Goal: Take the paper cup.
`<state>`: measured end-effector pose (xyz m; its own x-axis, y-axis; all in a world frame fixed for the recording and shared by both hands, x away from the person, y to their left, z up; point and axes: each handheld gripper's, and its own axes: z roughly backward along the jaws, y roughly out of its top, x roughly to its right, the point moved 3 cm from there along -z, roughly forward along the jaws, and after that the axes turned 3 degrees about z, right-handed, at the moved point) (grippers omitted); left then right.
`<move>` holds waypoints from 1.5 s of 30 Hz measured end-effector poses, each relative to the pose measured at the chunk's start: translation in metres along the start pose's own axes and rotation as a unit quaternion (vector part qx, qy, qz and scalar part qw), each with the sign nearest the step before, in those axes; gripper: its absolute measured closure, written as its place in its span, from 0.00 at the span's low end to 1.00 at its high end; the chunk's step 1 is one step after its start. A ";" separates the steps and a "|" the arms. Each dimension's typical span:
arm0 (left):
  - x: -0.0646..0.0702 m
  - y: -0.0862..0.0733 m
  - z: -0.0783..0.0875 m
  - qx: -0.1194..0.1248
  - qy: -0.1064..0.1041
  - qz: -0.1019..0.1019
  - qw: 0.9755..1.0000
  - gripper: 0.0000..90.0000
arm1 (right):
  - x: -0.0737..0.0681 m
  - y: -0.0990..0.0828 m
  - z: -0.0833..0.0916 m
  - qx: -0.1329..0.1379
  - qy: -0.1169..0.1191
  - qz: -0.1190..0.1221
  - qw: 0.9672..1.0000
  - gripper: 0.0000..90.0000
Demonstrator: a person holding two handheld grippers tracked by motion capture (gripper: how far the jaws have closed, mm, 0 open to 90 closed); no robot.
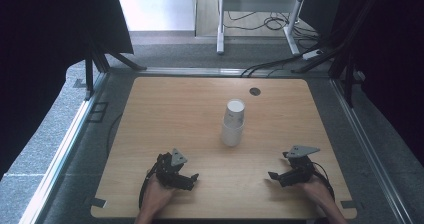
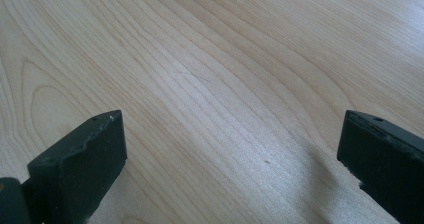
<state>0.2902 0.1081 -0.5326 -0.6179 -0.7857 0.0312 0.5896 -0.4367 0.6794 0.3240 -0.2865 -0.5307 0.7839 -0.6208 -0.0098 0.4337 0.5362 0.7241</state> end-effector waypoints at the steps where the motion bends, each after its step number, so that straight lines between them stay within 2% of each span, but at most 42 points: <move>1: 0.000 0.000 0.000 0.001 0.000 0.000 1.000 0.00 | 0.000 0.000 0.000 -0.001 0.001 0.003 1.000 0.00; 24: 0.002 0.003 0.000 -0.001 0.000 -0.008 1.000 0.00 | -0.003 0.006 0.002 0.000 0.008 0.010 1.000 0.00; 34: 0.002 0.007 0.000 -0.002 -0.008 -0.005 1.000 0.00 | -0.004 0.009 0.003 -0.001 0.013 0.010 1.000 0.01; 37: 0.002 0.010 0.001 0.003 -0.013 -0.006 1.000 0.00 | -0.004 0.011 0.004 -0.002 0.015 0.010 1.000 0.01; 45: 0.001 0.025 0.004 0.010 -0.009 -0.019 1.000 0.00 | -0.004 0.020 0.008 0.004 0.021 0.010 1.000 0.02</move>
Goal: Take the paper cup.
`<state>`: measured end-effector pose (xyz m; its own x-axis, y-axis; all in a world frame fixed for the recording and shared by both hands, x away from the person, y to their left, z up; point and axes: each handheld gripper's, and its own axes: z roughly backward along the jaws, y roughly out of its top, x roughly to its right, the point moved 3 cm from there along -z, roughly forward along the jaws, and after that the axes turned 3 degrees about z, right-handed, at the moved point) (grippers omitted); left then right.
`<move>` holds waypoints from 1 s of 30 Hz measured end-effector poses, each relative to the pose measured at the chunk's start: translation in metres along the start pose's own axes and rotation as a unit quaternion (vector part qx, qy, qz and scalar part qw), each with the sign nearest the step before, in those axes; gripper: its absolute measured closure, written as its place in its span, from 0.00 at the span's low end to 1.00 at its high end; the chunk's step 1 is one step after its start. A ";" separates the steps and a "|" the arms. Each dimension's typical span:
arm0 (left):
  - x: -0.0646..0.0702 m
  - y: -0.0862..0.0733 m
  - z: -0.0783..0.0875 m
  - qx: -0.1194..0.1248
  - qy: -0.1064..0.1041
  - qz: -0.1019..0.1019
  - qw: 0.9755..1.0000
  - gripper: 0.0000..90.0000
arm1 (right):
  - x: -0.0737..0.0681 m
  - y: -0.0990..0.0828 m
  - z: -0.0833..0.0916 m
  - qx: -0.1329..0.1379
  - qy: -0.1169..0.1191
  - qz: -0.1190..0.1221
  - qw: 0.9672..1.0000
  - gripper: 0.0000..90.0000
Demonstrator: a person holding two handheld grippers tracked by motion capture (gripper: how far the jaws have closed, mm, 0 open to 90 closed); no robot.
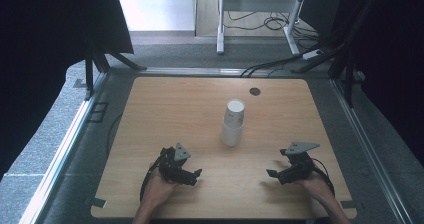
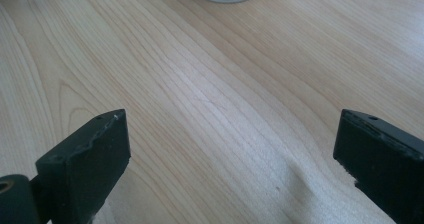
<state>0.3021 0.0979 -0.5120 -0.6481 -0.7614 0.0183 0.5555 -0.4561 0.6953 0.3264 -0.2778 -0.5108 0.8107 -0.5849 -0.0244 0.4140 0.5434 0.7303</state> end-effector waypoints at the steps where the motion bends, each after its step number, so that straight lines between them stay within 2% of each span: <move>1: 0.000 0.002 0.000 0.001 0.001 0.000 1.000 0.00 | 0.000 0.002 0.000 0.001 0.004 0.000 1.000 0.02; 9: -0.001 0.016 -0.002 0.009 -0.019 0.007 1.000 0.00 | 0.000 0.014 0.004 0.008 0.011 -0.003 1.000 0.03; 15: -0.002 0.023 -0.005 0.009 -0.020 0.002 1.000 0.00 | 0.001 0.020 0.006 0.012 0.014 -0.004 1.000 0.04; 22: -0.007 0.034 -0.008 0.029 -0.049 0.024 0.998 0.00 | 0.001 0.031 0.007 0.011 0.020 0.007 1.000 0.04; 30: -0.012 0.045 -0.013 0.037 -0.056 0.028 0.997 0.00 | 0.002 0.044 0.007 0.015 0.025 0.011 1.000 0.03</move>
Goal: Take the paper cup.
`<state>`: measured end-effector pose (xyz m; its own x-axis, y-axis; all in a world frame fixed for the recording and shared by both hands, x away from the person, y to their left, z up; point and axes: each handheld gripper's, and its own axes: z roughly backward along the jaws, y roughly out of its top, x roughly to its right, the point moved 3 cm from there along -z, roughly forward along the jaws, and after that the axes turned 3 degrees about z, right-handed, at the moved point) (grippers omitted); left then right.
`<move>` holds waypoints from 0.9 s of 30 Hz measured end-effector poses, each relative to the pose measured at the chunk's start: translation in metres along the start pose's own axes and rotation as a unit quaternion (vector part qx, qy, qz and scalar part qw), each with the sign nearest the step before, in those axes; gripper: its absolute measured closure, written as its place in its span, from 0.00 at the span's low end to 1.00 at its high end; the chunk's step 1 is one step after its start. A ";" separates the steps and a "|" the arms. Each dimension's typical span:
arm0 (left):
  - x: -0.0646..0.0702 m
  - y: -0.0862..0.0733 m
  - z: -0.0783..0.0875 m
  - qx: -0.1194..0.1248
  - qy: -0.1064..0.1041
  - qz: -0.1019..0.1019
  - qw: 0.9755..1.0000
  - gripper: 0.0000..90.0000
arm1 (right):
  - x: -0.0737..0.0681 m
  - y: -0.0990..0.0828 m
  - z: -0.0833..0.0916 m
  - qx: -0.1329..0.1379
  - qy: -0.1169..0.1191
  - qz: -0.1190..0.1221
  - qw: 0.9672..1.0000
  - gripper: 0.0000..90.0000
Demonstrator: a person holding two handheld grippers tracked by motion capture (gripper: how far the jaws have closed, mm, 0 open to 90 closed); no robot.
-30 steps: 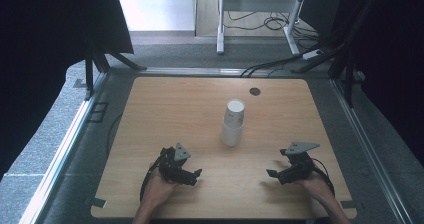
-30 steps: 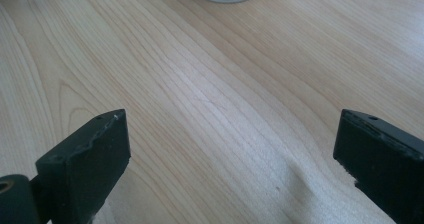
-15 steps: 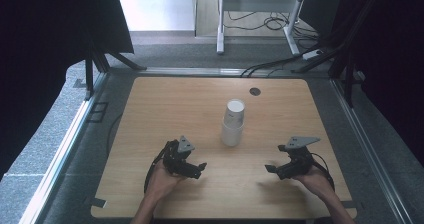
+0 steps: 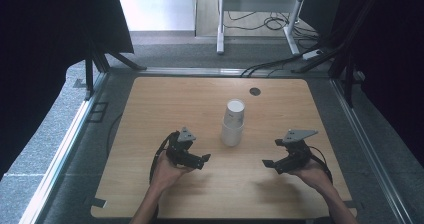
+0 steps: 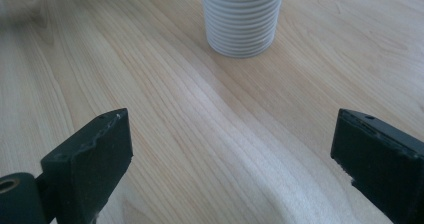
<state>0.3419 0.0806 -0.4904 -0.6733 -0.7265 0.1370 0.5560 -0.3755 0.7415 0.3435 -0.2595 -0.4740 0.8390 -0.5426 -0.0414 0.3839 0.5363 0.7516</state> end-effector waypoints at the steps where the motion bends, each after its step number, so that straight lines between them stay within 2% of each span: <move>1: 0.000 0.001 -0.001 0.001 -0.001 0.000 1.000 0.00 | 0.000 0.002 0.000 0.000 0.001 0.001 1.000 0.03; 4: 0.000 0.004 -0.002 0.004 -0.004 0.000 1.000 0.00 | 0.000 0.005 0.000 0.003 0.002 0.001 1.000 0.03; 12: -0.001 0.016 -0.005 0.004 -0.004 -0.018 1.000 0.00 | 0.004 0.018 0.000 0.008 0.012 0.000 1.000 0.02; 27: 0.002 0.032 -0.014 0.000 -0.002 -0.041 0.999 0.01 | 0.007 0.033 -0.001 0.012 0.013 0.007 1.000 0.05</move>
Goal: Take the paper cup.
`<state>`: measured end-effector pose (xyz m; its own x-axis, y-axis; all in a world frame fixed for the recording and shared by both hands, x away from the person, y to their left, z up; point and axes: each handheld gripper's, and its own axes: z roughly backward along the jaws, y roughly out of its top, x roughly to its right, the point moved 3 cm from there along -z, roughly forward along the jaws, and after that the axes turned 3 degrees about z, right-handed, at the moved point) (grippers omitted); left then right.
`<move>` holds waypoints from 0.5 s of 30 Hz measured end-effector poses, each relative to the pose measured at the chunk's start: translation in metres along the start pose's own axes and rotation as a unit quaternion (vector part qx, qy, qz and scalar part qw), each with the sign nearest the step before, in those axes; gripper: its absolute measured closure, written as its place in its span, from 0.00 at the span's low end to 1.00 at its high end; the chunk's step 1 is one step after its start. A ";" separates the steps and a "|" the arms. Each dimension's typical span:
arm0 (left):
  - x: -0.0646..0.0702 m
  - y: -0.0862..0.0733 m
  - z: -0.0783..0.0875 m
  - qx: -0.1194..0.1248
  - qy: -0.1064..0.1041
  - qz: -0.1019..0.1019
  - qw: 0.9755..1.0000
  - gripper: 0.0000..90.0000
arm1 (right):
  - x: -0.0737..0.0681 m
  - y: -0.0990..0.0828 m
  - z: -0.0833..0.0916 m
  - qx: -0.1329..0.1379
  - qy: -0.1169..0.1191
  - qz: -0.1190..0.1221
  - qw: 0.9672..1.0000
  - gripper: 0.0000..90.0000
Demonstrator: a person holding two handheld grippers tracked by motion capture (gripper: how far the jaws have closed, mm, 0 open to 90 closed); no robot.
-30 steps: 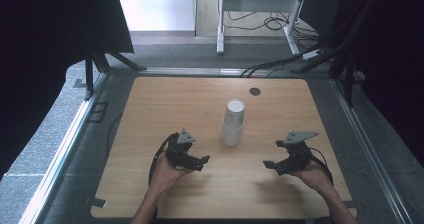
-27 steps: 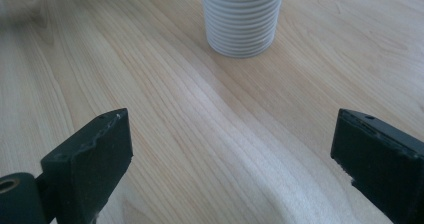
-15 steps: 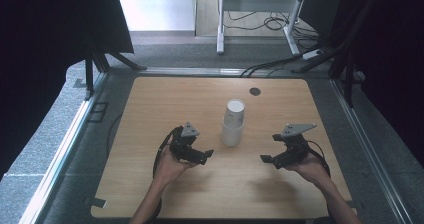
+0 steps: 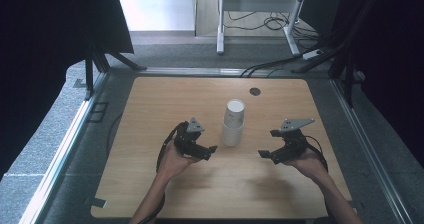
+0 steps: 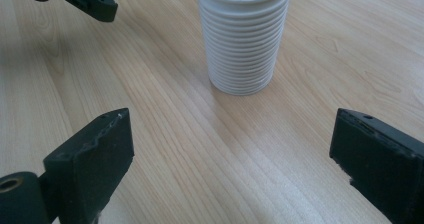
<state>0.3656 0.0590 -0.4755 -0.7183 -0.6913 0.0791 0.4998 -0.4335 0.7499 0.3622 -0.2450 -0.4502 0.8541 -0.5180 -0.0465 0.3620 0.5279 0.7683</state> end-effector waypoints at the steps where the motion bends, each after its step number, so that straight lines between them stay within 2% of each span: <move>1: 0.001 0.002 -0.002 -0.001 0.001 -0.004 1.000 0.02 | 0.000 0.002 0.000 0.002 0.001 0.000 1.000 0.05; 6: 0.002 0.007 -0.007 -0.003 0.005 -0.014 1.000 0.03 | 0.002 0.006 0.000 0.002 0.001 0.003 1.000 0.06; 15: 0.006 0.020 -0.020 -0.002 -0.004 -0.021 1.000 0.04 | 0.005 0.016 -0.002 0.003 0.005 0.005 1.000 0.06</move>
<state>0.3810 0.0348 -0.4730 -0.7422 -0.6681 0.0526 0.4712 -0.4644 0.7499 0.3728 -0.2373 -0.4395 0.8612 -0.5064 -0.0445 0.3512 0.5294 0.7723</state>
